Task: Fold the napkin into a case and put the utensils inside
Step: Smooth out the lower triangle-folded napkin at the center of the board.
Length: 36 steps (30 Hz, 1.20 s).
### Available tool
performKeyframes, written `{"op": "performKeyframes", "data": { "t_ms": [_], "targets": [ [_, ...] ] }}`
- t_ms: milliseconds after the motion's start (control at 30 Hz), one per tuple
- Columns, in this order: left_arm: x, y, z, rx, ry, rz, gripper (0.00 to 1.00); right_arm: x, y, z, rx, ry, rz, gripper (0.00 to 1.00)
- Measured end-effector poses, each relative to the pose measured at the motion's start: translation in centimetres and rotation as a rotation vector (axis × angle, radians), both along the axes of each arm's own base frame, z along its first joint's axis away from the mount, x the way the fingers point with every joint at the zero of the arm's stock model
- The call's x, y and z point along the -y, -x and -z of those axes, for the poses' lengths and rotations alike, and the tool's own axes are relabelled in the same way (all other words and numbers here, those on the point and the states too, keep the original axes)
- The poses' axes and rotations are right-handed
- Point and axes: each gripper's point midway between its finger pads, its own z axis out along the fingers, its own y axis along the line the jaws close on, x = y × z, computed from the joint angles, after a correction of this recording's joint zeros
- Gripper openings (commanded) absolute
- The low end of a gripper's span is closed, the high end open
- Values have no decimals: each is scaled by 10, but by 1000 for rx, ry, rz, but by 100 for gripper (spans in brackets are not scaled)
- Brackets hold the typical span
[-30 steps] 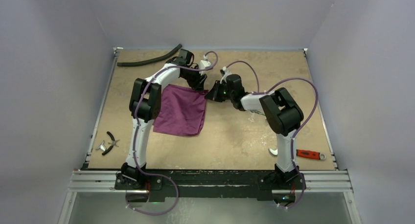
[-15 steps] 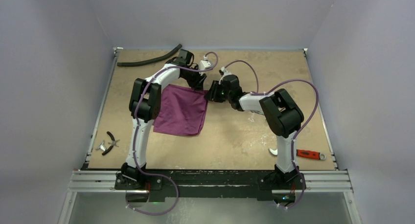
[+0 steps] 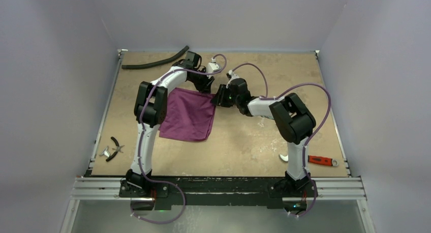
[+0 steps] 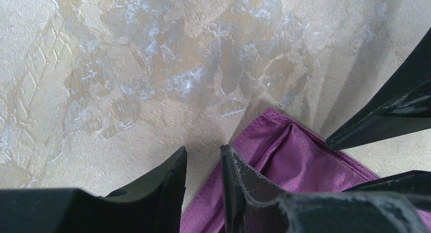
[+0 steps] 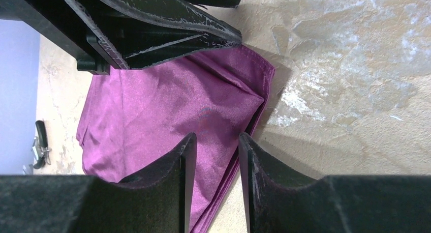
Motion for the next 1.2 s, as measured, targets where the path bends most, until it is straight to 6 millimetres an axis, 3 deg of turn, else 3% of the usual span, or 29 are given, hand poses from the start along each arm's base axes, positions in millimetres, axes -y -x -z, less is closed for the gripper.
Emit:
{"op": "performKeyframes", "data": {
  "t_ms": [967,1067,1200],
  "targets": [
    [-1,-1,0,5,-5,-3,26,-3,-3,13,-30,-10,10,35],
    [-1,-1,0,4,-5,-3,25,-5,-10,13,-23,-7,15,27],
    [-1,-1,0,4,-5,-3,25,-4,-14,15,-16,9,28,5]
  ]
}}
